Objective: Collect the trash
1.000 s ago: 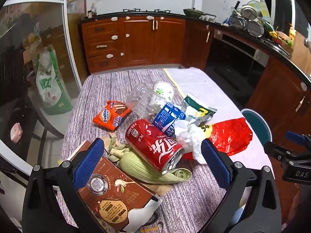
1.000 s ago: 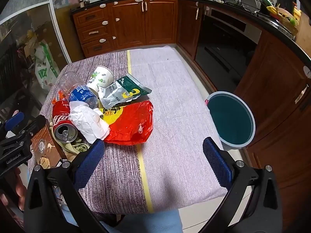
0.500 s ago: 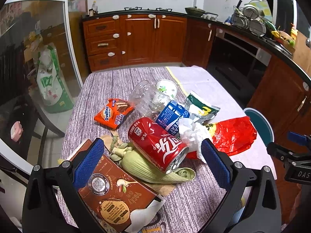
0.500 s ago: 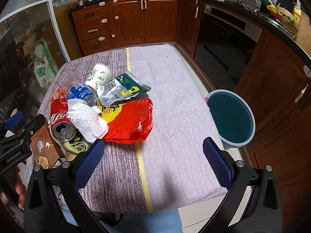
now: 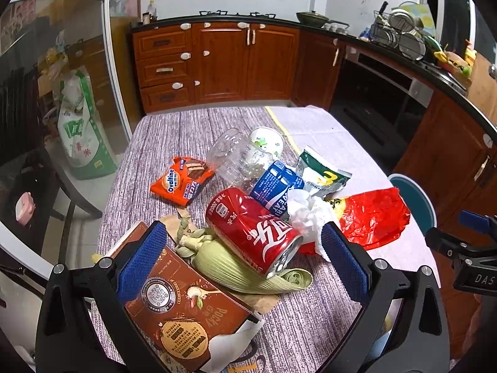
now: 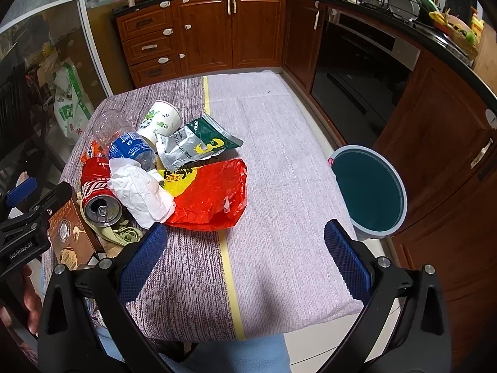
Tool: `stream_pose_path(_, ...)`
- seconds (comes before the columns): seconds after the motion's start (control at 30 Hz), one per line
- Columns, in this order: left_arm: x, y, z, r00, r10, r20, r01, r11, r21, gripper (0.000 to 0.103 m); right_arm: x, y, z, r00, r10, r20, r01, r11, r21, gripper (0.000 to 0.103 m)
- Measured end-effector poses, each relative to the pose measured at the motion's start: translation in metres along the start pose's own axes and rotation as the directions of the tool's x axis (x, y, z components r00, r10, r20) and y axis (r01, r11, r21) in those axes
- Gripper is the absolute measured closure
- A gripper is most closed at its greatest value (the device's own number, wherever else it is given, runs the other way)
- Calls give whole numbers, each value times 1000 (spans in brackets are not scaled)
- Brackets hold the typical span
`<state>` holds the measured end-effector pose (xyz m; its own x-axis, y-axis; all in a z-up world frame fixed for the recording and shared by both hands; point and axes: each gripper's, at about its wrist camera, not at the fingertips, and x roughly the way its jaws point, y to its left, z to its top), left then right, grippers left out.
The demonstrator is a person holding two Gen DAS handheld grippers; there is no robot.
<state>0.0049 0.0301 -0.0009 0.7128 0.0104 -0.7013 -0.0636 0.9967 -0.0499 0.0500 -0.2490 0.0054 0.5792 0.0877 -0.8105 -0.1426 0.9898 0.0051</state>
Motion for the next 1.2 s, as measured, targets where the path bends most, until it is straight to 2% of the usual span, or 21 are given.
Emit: stream_pose_path(1.2,12,15,-1,1000,-4,-13,4,1000,-10,4,13,5,4,1000,-14,-18,14,1000,-7,6)
